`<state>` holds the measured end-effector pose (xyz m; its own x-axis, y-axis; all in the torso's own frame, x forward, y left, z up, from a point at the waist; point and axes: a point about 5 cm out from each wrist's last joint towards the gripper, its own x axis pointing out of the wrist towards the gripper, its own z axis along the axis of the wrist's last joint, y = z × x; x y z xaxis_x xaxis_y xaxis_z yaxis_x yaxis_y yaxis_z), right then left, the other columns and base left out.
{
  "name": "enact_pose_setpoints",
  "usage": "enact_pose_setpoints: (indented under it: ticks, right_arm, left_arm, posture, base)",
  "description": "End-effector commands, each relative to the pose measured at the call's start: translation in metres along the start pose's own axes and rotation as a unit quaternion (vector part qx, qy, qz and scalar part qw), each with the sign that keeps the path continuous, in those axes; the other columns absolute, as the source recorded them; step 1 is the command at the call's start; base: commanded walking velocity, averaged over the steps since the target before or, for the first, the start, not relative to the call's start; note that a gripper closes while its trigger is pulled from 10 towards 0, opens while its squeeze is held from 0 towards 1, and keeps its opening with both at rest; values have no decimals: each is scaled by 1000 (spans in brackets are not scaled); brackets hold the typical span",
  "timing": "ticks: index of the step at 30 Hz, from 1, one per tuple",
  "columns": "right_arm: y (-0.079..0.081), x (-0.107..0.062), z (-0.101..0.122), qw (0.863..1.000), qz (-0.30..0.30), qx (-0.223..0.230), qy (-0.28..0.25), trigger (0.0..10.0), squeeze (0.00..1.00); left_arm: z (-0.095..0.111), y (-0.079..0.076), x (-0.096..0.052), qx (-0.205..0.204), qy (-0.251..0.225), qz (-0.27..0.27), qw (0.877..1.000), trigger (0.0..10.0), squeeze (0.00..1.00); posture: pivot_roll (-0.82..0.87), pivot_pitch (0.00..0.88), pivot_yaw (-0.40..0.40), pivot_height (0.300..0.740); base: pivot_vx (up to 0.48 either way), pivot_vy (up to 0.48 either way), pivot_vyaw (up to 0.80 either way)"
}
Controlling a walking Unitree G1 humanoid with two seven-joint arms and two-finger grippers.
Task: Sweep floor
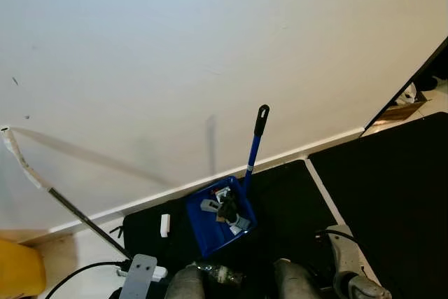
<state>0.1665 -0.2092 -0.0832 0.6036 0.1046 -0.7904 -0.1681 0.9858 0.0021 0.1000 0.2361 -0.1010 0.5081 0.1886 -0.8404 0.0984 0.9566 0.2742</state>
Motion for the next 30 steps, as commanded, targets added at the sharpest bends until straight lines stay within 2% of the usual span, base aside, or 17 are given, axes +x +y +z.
enact_pose_setpoints:
  ticks: [1, 30]
  right_arm:
    - [0, -2, -9, 1000, -1, 5, 16, 10000, 0]
    - [0, -2, -10, 1000, -1, 4, 17, 10000, 0]
  left_arm:
    - [-8, -5, -2, -3, 14, -6, 1000, 10000, 0]
    - [-10, -6, -3, -4, 16, -7, 1000, 10000, 0]
  posture:
    - [15, 139, -33, 740]
    - [15, 143, -34, 740]
  base:
    - [0, 0, 0]
    - [0, 0, 0]
